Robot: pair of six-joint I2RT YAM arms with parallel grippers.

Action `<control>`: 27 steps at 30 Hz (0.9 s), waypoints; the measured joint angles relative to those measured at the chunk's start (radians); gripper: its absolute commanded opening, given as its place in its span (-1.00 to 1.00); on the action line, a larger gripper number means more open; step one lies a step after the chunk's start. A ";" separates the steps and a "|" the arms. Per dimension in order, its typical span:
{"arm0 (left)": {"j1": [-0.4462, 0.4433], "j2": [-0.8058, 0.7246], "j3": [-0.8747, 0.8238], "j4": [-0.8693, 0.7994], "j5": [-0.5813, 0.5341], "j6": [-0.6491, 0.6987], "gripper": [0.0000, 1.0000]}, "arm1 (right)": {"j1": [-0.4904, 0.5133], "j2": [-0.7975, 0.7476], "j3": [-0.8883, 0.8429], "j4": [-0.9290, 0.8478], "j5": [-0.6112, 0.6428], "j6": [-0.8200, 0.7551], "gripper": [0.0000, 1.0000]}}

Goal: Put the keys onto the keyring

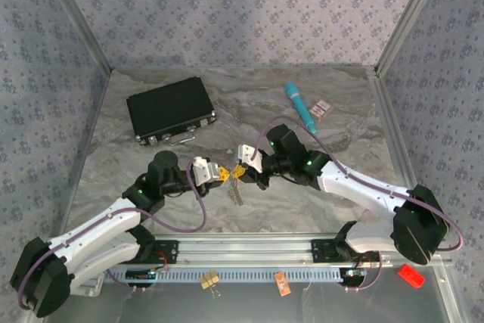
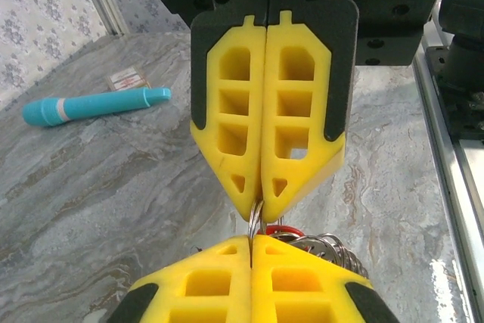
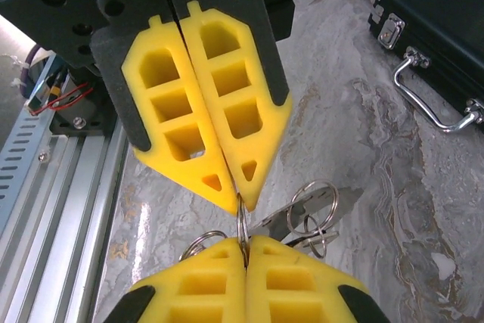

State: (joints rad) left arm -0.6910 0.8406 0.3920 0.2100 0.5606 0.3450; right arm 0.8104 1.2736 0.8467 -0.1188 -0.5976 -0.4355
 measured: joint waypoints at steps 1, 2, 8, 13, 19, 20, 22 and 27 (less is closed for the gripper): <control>-0.003 0.001 0.000 -0.005 -0.004 0.006 -0.64 | 0.007 0.006 0.016 -0.024 0.012 -0.010 -1.00; -0.005 0.001 0.001 -0.010 -0.008 0.012 -0.63 | 0.014 0.011 0.031 -0.047 0.023 -0.021 -1.00; -0.012 0.005 0.004 -0.035 -0.019 0.033 -0.78 | 0.064 0.040 0.115 -0.158 0.103 -0.087 -1.00; -0.012 0.005 0.008 -0.058 -0.023 0.040 -0.86 | 0.101 0.076 0.186 -0.248 0.184 -0.140 -1.00; -0.013 0.005 0.010 -0.064 -0.022 0.043 -1.00 | 0.114 0.080 0.211 -0.289 0.224 -0.164 -0.61; -0.013 0.005 0.010 -0.061 -0.021 0.043 -1.00 | 0.111 0.079 0.208 -0.285 0.223 -0.158 -0.52; -0.013 0.005 0.010 -0.054 -0.022 0.043 -1.00 | 0.093 0.061 0.179 -0.247 0.200 -0.139 -0.46; -0.013 0.005 0.010 -0.049 -0.021 0.043 -1.00 | 0.024 0.000 0.068 -0.139 0.125 -0.051 -0.47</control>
State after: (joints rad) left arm -0.7036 0.8452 0.4015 0.1608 0.5400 0.3878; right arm 0.8341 1.2739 0.9150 -0.2577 -0.4728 -0.4862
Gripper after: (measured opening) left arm 0.045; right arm 0.270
